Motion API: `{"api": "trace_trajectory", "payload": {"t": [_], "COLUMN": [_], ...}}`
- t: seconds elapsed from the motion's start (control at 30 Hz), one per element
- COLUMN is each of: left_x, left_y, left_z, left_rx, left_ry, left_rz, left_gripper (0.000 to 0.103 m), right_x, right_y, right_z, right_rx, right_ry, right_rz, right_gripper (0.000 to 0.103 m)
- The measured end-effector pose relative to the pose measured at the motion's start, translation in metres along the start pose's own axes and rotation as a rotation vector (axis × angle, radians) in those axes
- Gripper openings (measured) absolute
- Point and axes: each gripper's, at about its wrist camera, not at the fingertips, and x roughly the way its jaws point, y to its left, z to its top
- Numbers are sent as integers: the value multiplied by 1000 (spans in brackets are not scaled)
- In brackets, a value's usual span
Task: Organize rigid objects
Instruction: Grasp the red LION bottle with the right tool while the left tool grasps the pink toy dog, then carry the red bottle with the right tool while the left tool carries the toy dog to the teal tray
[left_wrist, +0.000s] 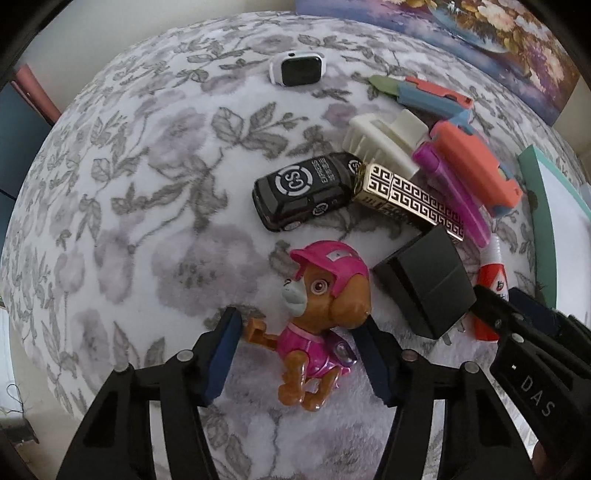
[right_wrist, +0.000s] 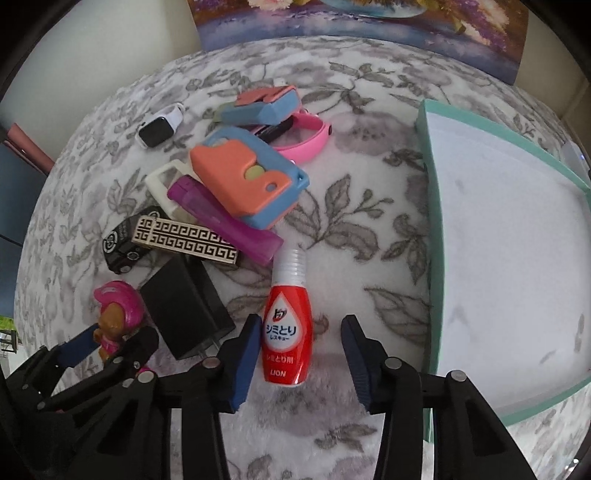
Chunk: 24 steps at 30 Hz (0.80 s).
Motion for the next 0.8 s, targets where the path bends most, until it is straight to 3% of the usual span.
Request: {"api": "trace_trajectory", "payload": {"t": [0.2, 0.3, 0.5, 0.8], "left_x": [6, 7, -5, -28], "left_y": [-5, -4, -6, 0], "left_z": [-3, -1, -6, -8], "left_rx": [4, 0, 9, -20], "left_ry": [-10, -11, -14, -57], "left_rz": [3, -9, -13, -24], "left_gripper": [63, 58, 54, 52], "right_x": [6, 5, 5, -17], "right_y": [12, 14, 12, -4], "right_z": [3, 1, -1, -1], "right_rx": [-42, -45, -41, 11], "right_ry": [-18, -19, -20, -29], "right_rz": [-49, -48, -24, 67], "right_gripper": [48, 41, 31, 31]}}
